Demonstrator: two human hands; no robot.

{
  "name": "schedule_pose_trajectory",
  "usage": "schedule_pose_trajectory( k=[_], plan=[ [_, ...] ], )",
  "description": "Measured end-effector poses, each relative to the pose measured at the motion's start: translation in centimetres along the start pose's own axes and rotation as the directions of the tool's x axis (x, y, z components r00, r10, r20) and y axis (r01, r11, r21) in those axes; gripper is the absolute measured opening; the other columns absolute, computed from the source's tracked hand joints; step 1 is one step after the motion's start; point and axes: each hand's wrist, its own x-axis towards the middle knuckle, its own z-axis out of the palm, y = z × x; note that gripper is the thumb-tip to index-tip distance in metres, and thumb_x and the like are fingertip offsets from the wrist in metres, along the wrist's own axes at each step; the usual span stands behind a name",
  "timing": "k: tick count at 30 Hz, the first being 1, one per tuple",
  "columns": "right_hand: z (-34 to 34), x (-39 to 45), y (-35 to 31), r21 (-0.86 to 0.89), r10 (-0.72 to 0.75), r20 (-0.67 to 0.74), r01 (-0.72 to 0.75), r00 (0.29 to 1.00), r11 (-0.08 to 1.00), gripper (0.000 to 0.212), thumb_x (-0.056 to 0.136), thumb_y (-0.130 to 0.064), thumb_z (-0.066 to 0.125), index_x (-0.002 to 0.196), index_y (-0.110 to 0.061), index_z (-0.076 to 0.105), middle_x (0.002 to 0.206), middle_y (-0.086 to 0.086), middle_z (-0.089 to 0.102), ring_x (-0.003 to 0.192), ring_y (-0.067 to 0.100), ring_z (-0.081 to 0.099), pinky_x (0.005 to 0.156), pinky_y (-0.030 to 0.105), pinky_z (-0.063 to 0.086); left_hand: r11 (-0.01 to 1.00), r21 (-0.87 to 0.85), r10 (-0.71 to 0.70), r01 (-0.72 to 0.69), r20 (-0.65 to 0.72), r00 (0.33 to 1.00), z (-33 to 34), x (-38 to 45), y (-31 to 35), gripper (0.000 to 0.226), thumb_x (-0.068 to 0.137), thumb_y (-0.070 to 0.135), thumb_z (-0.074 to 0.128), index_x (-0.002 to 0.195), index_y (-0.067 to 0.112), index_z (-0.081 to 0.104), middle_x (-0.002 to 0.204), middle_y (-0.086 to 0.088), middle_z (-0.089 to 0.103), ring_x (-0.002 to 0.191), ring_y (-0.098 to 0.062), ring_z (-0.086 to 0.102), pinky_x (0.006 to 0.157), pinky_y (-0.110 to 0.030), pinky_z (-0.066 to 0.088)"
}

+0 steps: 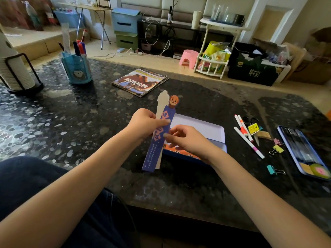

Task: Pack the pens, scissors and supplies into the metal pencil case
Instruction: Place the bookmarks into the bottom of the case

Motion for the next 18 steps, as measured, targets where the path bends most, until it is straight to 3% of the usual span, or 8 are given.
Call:
schedule_pose_trajectory(
  k=[3, 6, 9, 11, 12, 14, 16, 18],
  plan=[
    [0.9, -0.3, -0.3, 0.187, 0.041, -0.047, -0.031, 0.998, 0.982, 0.015, 0.084, -0.025, 0.069, 0.092, -0.014, 0.063, 0.09, 0.002, 0.071, 0.077, 0.013, 0.068, 0.07, 0.024, 0.056, 0.993, -0.11, -0.04, 0.044, 0.039, 0.998, 0.0, -0.3, -0.2, 0.036, 0.068, 0.029, 0.081, 0.093, 0.007, 0.066, 0.087, -0.008, 0.072, 0.081, -0.021, 0.069, 0.081, -0.042, 0.056],
    [0.8, 0.0, 0.0, 0.351, 0.126, -0.092, -0.086, 0.988, 0.932, 0.016, 0.084, -0.019, 0.07, 0.092, -0.007, 0.063, 0.092, 0.01, 0.072, 0.076, 0.018, 0.07, 0.071, 0.029, 0.059, 0.958, -0.271, -0.069, 0.096, 0.108, 0.992, -0.1, -0.3, -0.2, 0.036, 0.075, 0.021, 0.076, 0.105, 0.006, 0.063, 0.09, -0.009, 0.071, 0.079, -0.018, 0.069, 0.073, -0.037, 0.059],
    [-0.2, 0.6, 0.5, 0.456, 0.123, -0.346, 0.052, 0.93, 0.889, 0.011, 0.093, -0.016, 0.058, 0.1, -0.009, 0.055, 0.098, 0.009, 0.068, 0.081, 0.016, 0.068, 0.066, 0.027, 0.057, 0.902, -0.428, -0.056, 0.053, 0.004, 0.998, -0.6, 0.1, -0.1, 0.035, 0.082, 0.017, 0.069, 0.113, 0.004, 0.058, 0.093, -0.009, 0.072, 0.08, -0.018, 0.07, 0.066, -0.033, 0.058],
    [-2.0, 0.8, 1.0, 0.299, 0.019, -0.516, 0.159, 0.856, 0.941, 0.006, 0.095, -0.014, 0.054, 0.101, -0.012, 0.053, 0.093, 0.003, 0.066, 0.081, 0.012, 0.065, 0.065, 0.023, 0.053, 0.886, -0.463, -0.046, -0.013, -0.116, 0.992, -1.0, 0.5, -0.2, 0.031, 0.086, 0.018, 0.065, 0.113, 0.005, 0.056, 0.089, -0.008, 0.071, 0.074, -0.017, 0.07, 0.063, -0.032, 0.057],
    [-3.1, 0.8, 1.1, 0.17, -0.041, -0.537, 0.156, 0.843, 0.973, 0.005, 0.095, -0.014, 0.054, 0.1, -0.014, 0.054, 0.091, 0.003, 0.067, 0.08, 0.013, 0.064, 0.067, 0.025, 0.052, 0.881, -0.471, -0.043, -0.035, -0.154, 0.987, -1.2, 0.6, -0.2, 0.029, 0.088, 0.019, 0.063, 0.112, 0.005, 0.055, 0.086, -0.007, 0.07, 0.068, -0.017, 0.069, 0.06, -0.032, 0.056],
    [-5.2, 0.7, 1.4, -0.093, -0.097, -0.442, 0.062, 0.892, 0.994, 0.011, 0.093, -0.016, 0.058, 0.103, -0.018, 0.061, 0.097, 0.003, 0.069, 0.085, 0.016, 0.064, 0.072, 0.03, 0.049, 0.885, -0.462, -0.053, -0.047, -0.201, 0.978, -1.2, 0.6, -0.1, 0.027, 0.09, 0.021, 0.059, 0.111, 0.005, 0.052, 0.08, -0.005, 0.065, 0.058, -0.014, 0.062, 0.051, -0.027, 0.053],
    [-6.2, 0.3, 1.7, -0.316, -0.031, -0.266, -0.057, 0.964, 0.947, 0.02, 0.092, -0.019, 0.06, 0.111, -0.022, 0.066, 0.102, -0.001, 0.065, 0.088, 0.012, 0.061, 0.073, 0.028, 0.046, 0.899, -0.437, -0.075, -0.031, -0.223, 0.972, -1.1, 0.7, -0.1, 0.033, 0.09, 0.023, 0.058, 0.116, 0.004, 0.051, 0.077, -0.003, 0.059, 0.056, -0.012, 0.056, 0.047, -0.024, 0.048],
    [-6.2, -0.2, 2.3, -0.421, 0.057, -0.13, -0.107, 0.99, 0.901, 0.024, 0.092, -0.023, 0.06, 0.115, -0.025, 0.066, 0.102, -0.004, 0.062, 0.085, 0.005, 0.058, 0.067, 0.022, 0.044, 0.913, -0.409, -0.101, 0.0, -0.226, 0.969, -1.0, 0.9, 0.0, 0.04, 0.088, 0.025, 0.061, 0.121, 0.006, 0.048, 0.078, -0.002, 0.056, 0.058, -0.011, 0.054, 0.05, -0.025, 0.047]
  ],
)
